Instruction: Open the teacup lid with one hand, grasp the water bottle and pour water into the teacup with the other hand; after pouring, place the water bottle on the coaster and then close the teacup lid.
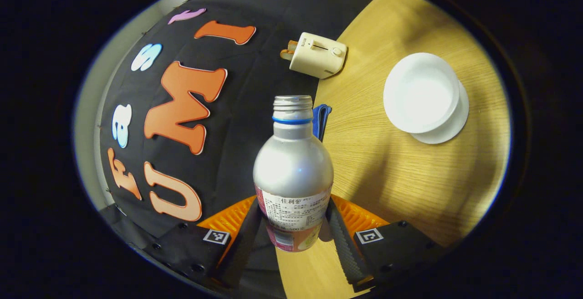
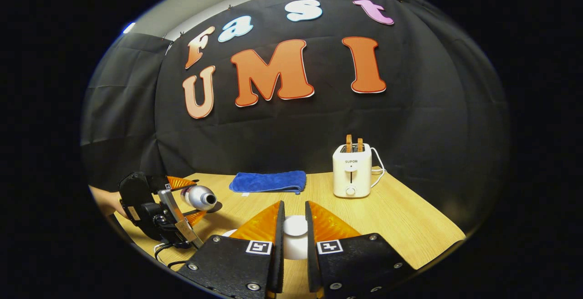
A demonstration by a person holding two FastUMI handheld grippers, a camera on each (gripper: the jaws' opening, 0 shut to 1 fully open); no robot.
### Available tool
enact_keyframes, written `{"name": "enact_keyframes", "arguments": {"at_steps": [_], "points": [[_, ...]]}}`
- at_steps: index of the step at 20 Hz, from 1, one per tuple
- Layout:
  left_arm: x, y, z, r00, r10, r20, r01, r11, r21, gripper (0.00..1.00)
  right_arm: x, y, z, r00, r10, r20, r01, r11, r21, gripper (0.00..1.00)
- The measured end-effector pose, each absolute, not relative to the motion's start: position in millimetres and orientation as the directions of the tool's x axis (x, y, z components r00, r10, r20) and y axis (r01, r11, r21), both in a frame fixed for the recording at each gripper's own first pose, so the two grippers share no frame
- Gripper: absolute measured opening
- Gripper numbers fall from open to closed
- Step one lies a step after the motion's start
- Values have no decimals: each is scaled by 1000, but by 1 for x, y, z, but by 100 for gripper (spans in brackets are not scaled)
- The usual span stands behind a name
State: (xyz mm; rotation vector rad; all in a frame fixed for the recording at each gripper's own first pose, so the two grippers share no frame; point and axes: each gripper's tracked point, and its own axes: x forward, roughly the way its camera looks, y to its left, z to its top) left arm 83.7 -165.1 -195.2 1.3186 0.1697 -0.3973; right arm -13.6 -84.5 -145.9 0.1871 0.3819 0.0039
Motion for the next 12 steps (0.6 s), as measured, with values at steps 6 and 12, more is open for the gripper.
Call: {"name": "enact_keyframes", "arguments": {"at_steps": [6,12], "points": [[93,-169,-181,922,-227,-315,328,23,944,85,-13,-87,-149,926,38,-376,37,981,189,22],[96,-173,-174,920,-255,-299,289,-75,954,85,-13,-91,-150,927,34,-374,38,982,183,22]]}}
